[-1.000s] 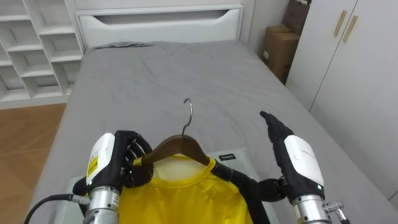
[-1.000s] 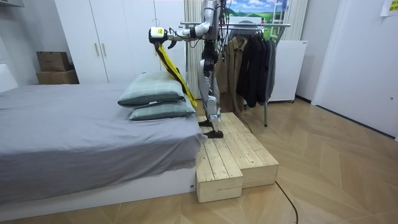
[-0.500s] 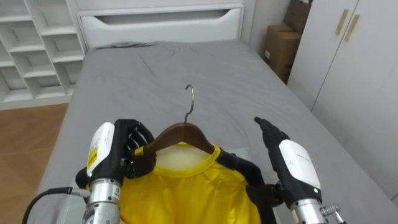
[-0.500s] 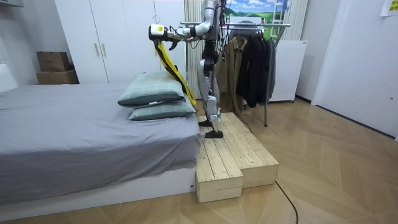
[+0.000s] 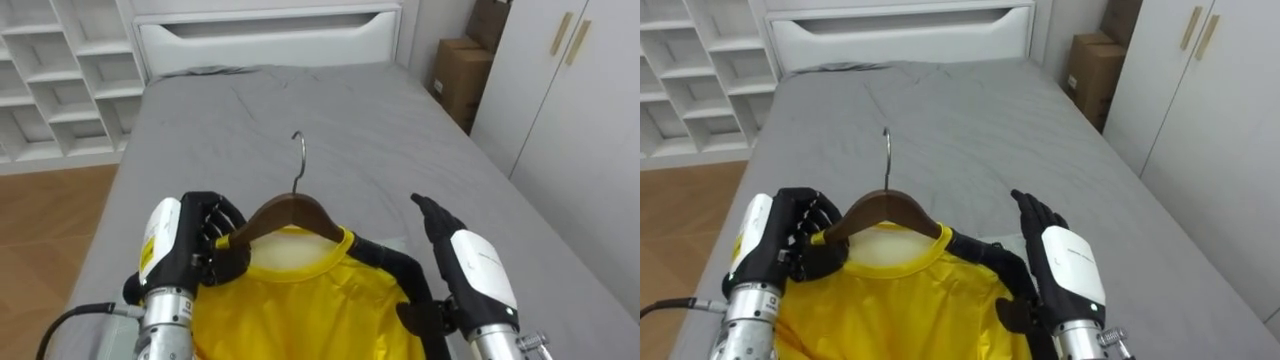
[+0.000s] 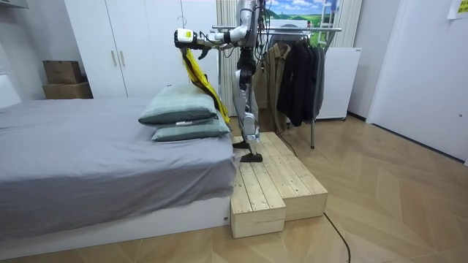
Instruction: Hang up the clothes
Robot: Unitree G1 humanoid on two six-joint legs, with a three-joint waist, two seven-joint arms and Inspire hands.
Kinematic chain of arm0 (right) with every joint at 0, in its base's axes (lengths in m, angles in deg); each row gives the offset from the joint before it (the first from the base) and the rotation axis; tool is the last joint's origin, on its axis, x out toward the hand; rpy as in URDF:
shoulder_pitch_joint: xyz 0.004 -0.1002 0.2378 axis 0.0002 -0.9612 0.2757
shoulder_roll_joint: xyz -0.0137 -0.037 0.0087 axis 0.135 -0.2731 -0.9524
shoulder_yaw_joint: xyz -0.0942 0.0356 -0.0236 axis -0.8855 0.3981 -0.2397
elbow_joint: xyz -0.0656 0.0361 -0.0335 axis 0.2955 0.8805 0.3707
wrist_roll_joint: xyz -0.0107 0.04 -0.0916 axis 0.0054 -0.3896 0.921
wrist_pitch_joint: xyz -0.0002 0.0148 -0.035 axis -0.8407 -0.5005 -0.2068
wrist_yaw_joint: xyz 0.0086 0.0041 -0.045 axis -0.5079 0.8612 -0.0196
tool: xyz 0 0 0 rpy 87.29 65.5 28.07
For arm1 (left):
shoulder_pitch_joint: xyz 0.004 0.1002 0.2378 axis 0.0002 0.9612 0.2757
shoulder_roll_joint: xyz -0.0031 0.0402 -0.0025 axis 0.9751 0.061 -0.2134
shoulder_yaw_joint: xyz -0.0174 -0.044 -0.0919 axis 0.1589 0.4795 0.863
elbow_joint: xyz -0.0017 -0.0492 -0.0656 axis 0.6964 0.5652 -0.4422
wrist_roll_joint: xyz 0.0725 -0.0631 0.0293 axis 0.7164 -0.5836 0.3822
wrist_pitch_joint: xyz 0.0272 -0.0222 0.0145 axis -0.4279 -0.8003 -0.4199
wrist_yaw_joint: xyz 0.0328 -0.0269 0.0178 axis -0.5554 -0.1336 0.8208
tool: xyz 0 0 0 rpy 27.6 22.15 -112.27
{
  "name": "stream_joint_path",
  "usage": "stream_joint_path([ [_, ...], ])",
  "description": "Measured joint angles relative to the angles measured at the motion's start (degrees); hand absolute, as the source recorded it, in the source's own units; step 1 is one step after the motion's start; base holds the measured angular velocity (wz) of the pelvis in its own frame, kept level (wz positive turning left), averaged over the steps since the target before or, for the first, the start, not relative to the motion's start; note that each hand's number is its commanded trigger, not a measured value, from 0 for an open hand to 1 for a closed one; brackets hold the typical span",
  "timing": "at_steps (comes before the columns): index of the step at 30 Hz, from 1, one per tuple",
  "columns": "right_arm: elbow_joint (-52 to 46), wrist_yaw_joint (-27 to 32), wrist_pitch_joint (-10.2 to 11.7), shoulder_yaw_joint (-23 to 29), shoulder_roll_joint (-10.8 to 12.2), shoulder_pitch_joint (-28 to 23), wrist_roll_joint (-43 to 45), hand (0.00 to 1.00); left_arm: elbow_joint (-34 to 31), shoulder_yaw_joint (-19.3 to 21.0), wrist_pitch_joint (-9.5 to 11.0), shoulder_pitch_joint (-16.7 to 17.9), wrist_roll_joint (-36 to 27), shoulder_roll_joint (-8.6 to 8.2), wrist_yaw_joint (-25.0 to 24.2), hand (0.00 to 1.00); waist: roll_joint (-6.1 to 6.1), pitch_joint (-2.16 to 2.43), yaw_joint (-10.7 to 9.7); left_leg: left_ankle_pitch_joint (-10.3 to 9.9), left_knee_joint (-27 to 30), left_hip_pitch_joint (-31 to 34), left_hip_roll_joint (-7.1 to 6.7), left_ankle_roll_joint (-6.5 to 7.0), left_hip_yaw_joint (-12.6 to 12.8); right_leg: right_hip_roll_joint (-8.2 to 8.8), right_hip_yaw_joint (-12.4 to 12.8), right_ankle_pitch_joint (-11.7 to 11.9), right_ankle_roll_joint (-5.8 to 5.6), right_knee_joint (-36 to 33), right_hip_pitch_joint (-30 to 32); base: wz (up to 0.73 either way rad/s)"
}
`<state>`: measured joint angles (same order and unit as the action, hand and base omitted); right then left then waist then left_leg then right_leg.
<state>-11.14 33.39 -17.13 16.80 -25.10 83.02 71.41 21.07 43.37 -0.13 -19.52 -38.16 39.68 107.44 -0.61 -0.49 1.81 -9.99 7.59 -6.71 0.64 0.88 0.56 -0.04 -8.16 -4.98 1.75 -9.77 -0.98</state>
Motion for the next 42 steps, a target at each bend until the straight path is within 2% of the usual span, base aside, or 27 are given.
stream_joint_path([
  [4, 1.5, 1.0, 0.0, 0.1, 0.9, 0.3, 0.5, 0.00, 0.0, 0.0, 0.0, -0.1, -1.1, -0.11, 0.2, 1.00, 0.01, 0.00, 0.0, 0.0, 0.0, 0.1, 0.00, 0.00, -0.1, 0.00, 0.2, 0.0, 0.00, 0.0, 0.0, 0.00],
  [9, 1.7, 3.1, 0.0, 0.1, 1.2, 0.7, 1.0, 0.00, 0.0, 0.0, 0.0, -0.4, -2.8, -1.19, 0.0, 1.00, 0.04, 0.02, 0.1, 0.0, 0.0, 0.2, -0.07, 0.00, -0.8, 0.03, 0.1, 0.0, -0.01, 0.0, 0.1, 0.03],
  [13, 1.7, 5.6, -0.1, 0.1, 1.8, 2.1, 2.9, 0.00, -1.0, 0.0, -0.1, -1.1, -6.8, -1.41, -0.6, 1.00, 0.18, 0.08, 0.2, 0.0, 0.1, 0.3, -0.10, 0.01, -0.8, 0.06, -0.1, 0.0, -0.01, -0.1, 0.2, 0.00],
  [17, 1.6, 7.3, -0.1, 0.1, 2.5, 3.8, 3.1, 0.00, -3.5, 0.0, 0.0, -1.4, -13.2, -1.72, -0.8, 1.00, 0.76, 0.43, 0.4, 0.0, 0.3, -0.1, -0.09, 0.02, -0.6, 0.08, 0.2, 0.0, -0.01, -0.4, 0.2, -0.02],
  [19, 1.5, 8.1, -0.1, 0.1, 2.8, 4.9, 4.0, 0.00, -3.5, 0.2, 0.0, -1.3, -14.8, -1.64, -1.5, 1.00, 0.98, 0.37, 0.4, 0.0, 0.3, -0.4, -0.04, 0.02, -0.6, 0.11, 0.2, -0.1, -0.03, -1.0, 0.3, -0.04],
  [22, 1.5, 8.7, -0.1, 0.1, 3.1, 6.4, 7.2, 0.00, -3.4, 0.2, 0.0, -1.3, -15.7, -1.65, -2.6, 1.00, 1.49, 0.31, 0.5, 0.0, 0.3, -0.5, -0.06, 0.02, -0.5, 0.13, 0.2, -0.1, -0.03, -1.0, 0.3, 0.00],
  [29, 1.5, 9.0, -0.2, 0.1, 3.4, 6.9, 9.9, 0.00, -3.1, 0.3, -0.3, -1.3, -15.8, -1.69, -4.9, 1.00, 1.36, 0.20, 2.0, 0.0, 0.2, -0.3, -0.27, 0.02, -0.7, 0.24, 0.1, -0.6, -0.03, -0.8, -0.1, 0.02],
  [38, 0.8, 9.0, -2.0, 0.1, 3.7, 7.5, 11.9, 0.00, -3.1, 0.3, -2.8, -1.4, -16.9, -2.08, -6.4, 1.00, 0.96, 0.15, 2.1, 0.0, 0.1, 0.1, -0.18, 0.01, -0.9, 0.18, 0.1, -0.6, 0.03, -0.8, 0.1, 0.02],
  [42, 0.8, 9.0, -2.2, 0.0, 3.7, 9.0, 11.9, 0.00, -3.1, 0.3, -2.8, -1.4, -16.9, -2.21, -6.5, 1.00, 0.96, 0.15, 1.9, 0.0, 0.1, 0.1, -0.15, 0.01, -1.0, 0.20, 0.0, -0.6, 0.02, -0.9, 0.1, 0.00],
])
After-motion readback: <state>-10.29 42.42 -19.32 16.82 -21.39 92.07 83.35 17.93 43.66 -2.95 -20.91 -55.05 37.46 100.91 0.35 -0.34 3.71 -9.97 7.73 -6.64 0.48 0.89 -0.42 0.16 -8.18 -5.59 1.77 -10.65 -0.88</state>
